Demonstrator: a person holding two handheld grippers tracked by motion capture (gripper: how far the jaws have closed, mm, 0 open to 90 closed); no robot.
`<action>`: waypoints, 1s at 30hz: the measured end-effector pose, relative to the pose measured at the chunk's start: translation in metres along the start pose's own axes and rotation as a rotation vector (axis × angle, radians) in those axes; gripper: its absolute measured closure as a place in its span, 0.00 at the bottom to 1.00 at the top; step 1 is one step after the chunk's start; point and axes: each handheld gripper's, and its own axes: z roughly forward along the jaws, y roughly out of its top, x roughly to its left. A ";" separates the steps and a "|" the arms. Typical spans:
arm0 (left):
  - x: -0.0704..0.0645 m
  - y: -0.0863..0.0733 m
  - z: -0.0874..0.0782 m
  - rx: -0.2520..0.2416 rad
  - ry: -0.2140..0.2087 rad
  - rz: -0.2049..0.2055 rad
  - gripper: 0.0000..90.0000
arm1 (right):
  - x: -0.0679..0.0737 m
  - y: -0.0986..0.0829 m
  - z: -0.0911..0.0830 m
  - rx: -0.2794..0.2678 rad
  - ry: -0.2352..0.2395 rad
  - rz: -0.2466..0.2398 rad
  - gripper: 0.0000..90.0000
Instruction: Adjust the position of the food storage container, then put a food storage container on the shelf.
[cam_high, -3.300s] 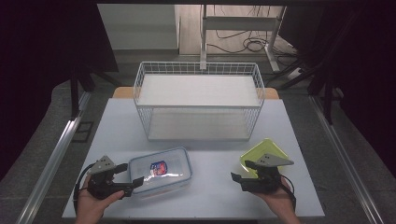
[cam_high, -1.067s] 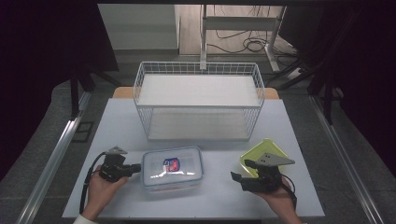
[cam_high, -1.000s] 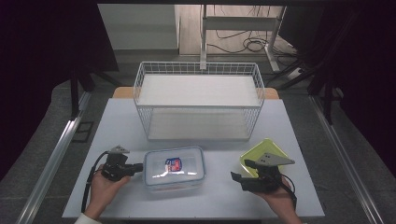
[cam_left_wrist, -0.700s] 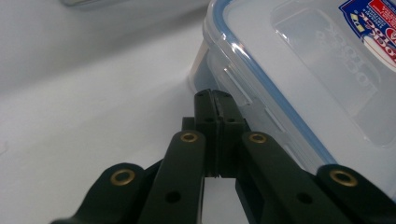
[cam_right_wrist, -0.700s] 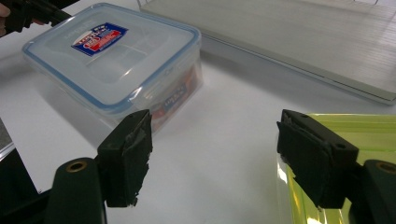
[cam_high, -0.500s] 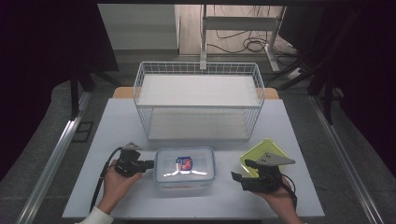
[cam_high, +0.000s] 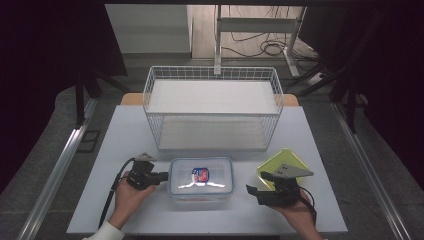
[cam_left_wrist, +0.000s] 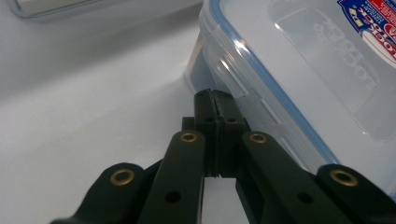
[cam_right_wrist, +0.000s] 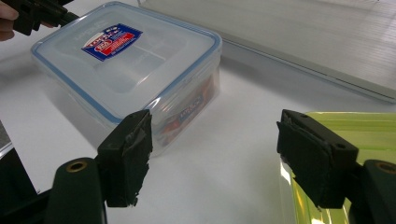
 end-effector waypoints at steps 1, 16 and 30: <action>0.001 0.000 -0.002 -0.006 0.000 -0.001 1.00 | 0.000 0.000 0.000 -0.004 0.002 0.003 0.30; -0.018 -0.002 -0.060 -0.141 -0.056 -0.032 0.23 | 0.004 0.005 0.004 0.010 0.048 0.055 0.31; -0.014 -0.004 -0.050 -0.114 -0.094 -0.081 0.14 | 0.013 0.018 0.015 0.016 0.066 0.079 0.29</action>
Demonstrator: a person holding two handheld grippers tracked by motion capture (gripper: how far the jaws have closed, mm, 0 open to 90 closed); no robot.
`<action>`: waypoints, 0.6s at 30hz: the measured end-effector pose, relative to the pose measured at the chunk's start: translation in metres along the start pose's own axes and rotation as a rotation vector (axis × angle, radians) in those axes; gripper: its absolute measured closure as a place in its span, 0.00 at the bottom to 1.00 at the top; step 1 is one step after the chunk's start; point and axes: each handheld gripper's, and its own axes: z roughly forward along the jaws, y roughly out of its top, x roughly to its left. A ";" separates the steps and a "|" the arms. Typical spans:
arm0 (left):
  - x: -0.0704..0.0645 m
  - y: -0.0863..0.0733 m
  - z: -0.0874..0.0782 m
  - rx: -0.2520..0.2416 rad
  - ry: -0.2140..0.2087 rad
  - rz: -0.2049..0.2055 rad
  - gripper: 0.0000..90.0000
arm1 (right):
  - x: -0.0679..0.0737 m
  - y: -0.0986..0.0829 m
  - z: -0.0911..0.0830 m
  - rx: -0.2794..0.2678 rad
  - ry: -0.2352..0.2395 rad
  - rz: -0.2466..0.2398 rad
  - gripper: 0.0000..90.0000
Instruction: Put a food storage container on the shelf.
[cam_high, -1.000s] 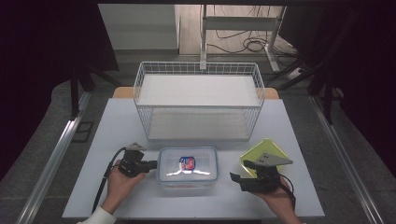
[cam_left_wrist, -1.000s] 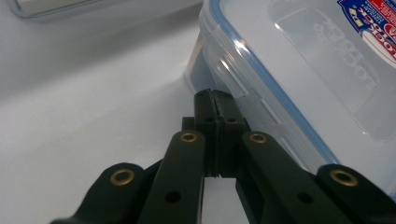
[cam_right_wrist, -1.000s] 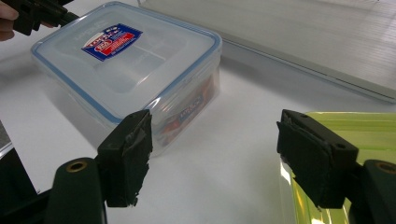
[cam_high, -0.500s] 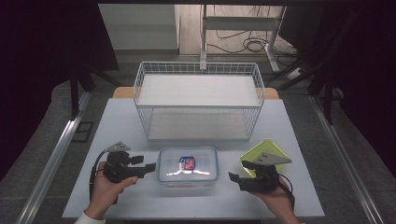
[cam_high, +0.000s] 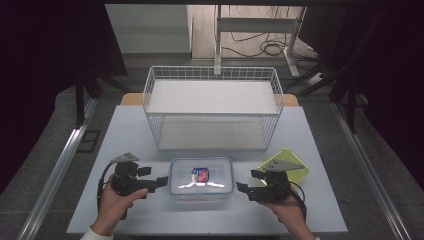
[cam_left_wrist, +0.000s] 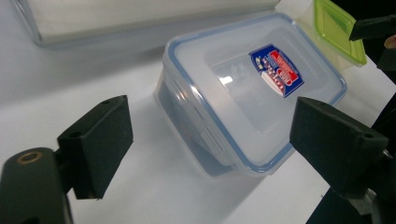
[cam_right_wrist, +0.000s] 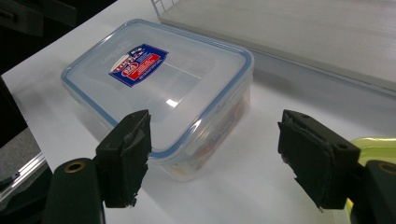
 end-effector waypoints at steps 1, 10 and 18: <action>0.001 0.000 0.002 0.004 -0.005 -0.007 0.13 | 0.000 0.000 0.000 0.002 0.002 0.000 0.29; 0.002 0.000 0.012 0.030 -0.022 -0.034 0.10 | 0.001 -0.001 0.003 0.008 0.019 -0.003 0.28; 0.014 0.000 0.018 0.029 -0.074 -0.117 0.09 | 0.002 -0.001 0.003 0.010 0.024 -0.008 0.28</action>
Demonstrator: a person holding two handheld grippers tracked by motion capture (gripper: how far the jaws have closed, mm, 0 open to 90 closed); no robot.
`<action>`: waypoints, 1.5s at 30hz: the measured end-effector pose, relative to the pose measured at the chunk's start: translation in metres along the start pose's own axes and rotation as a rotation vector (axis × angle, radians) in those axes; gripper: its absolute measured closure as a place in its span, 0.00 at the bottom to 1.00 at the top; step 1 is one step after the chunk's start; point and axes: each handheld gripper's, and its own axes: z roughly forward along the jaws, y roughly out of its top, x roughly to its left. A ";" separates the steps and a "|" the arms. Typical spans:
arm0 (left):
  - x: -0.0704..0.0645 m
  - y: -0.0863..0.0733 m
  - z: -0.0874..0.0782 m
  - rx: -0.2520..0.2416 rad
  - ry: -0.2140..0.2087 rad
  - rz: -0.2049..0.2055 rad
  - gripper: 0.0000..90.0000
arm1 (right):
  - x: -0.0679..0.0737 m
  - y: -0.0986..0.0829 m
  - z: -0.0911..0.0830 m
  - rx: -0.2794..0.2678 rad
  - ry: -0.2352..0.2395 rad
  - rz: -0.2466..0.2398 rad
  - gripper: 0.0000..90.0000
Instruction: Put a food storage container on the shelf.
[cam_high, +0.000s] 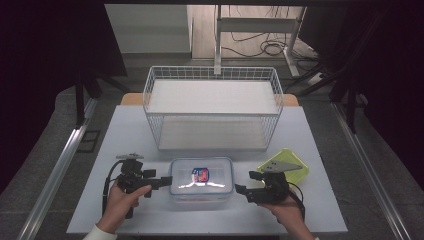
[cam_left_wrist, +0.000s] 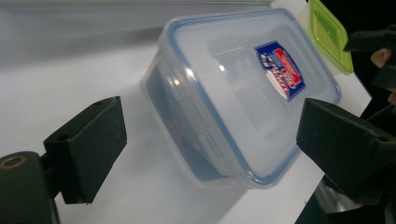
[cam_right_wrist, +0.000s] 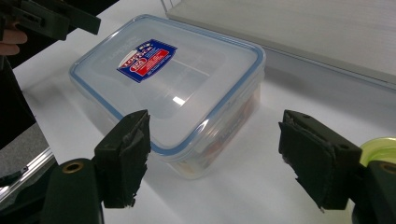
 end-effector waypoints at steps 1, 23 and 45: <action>0.002 0.001 0.003 0.005 0.013 -0.001 0.10 | 0.000 0.000 0.001 0.002 0.000 -0.003 0.28; -0.001 -0.002 0.041 0.089 -0.103 -0.048 0.18 | 0.001 -0.002 0.004 0.013 0.004 -0.001 0.28; -0.001 -0.009 0.040 0.022 -0.110 -0.027 0.23 | -0.003 0.017 0.045 0.104 0.013 0.155 0.23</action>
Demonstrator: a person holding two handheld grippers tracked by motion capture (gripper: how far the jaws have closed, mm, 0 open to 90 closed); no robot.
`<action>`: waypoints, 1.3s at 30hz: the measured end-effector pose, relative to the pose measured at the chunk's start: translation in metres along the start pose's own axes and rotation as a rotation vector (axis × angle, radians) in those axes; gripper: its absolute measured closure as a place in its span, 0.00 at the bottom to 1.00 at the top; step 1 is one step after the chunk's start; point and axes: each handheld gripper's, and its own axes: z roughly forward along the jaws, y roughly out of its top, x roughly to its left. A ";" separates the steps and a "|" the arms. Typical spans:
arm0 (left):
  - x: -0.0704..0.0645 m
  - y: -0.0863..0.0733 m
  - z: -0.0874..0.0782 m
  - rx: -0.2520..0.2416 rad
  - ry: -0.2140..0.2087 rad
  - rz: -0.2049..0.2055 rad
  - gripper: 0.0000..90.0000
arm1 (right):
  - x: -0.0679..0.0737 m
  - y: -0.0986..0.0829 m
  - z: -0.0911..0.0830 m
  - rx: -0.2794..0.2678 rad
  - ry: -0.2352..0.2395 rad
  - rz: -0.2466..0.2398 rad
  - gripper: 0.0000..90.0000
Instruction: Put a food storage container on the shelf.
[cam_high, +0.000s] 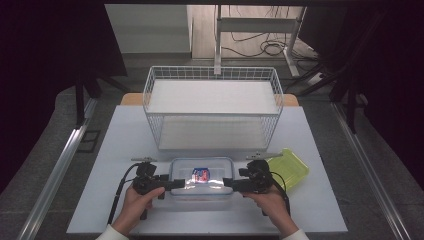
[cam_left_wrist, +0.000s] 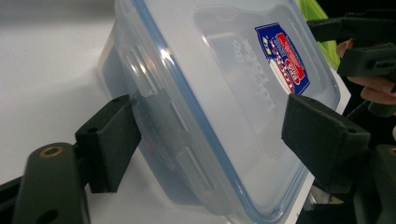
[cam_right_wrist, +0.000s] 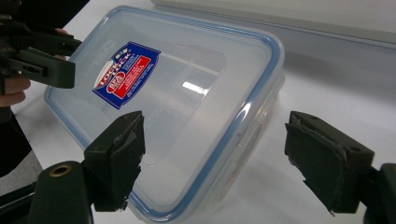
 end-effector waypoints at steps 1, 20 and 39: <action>0.000 0.000 0.000 0.000 0.000 0.000 0.24 | 0.000 0.000 0.000 0.000 0.000 0.000 0.23; -0.015 -0.010 -0.008 -0.030 0.050 0.109 0.27 | -0.004 -0.007 0.014 0.013 0.114 0.022 0.23; -0.021 -0.016 -0.011 -0.037 0.070 0.143 0.27 | -0.007 -0.009 0.009 0.032 0.153 0.092 0.35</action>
